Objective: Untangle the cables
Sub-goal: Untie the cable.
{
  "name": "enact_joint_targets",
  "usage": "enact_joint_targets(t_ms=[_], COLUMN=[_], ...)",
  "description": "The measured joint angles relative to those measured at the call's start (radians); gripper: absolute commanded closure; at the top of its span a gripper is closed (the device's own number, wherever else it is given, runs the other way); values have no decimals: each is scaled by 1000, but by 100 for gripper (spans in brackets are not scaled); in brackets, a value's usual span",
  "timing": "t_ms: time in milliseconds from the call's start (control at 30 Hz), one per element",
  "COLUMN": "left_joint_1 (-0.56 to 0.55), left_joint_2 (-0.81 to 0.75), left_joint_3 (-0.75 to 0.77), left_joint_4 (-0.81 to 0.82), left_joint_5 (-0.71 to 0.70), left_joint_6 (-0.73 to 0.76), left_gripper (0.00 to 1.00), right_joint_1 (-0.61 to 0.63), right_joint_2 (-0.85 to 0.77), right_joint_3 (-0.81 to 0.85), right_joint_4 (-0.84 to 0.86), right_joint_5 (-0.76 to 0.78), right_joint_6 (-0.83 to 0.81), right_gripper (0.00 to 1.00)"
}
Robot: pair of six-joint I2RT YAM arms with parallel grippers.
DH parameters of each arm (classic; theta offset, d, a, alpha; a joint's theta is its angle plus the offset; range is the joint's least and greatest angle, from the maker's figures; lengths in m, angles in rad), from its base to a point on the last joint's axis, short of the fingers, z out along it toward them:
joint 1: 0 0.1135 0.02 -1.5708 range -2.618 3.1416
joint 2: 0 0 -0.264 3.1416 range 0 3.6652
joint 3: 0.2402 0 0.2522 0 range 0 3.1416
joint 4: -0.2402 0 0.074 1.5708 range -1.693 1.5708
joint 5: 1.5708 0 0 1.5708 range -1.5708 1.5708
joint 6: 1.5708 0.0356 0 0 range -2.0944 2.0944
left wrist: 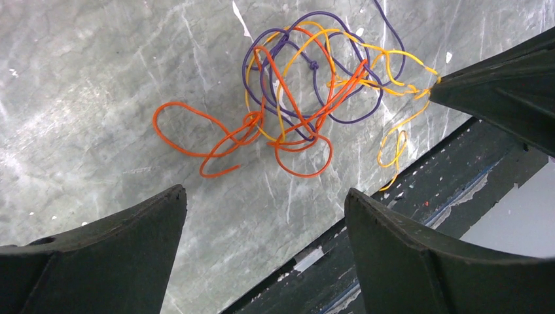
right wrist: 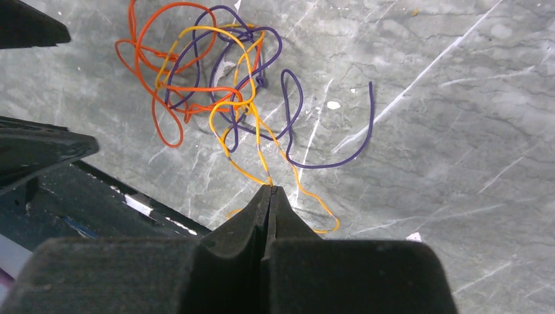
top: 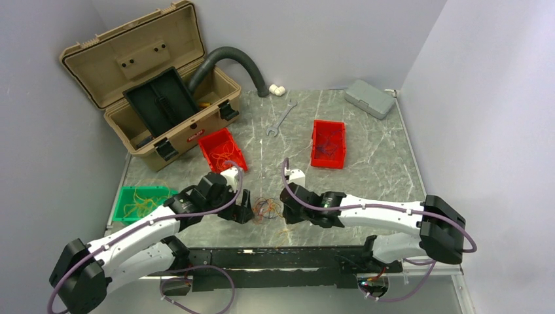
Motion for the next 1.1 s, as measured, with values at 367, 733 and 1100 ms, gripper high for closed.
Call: enact_joint_targets(t_ms=[367,733,1100], left_joint_1=[-24,-25,52], left_joint_2=[210,309,82], left_joint_3=[15,41,1], left_joint_4=[138,241,95], left_joint_5=[-5,-69,-232], left_joint_6=[31,26,-56], left_gripper=[24,100,100], right_joint_1=[-27,-114,-455], right_joint_2=[-40,-74,-331], right_joint_3=[-5,-12,-9], right_joint_4=[-1,-71,-343], right_joint_5=[-13,-13,132], right_joint_6=[-9,11,-1], right_gripper=[100,100,98])
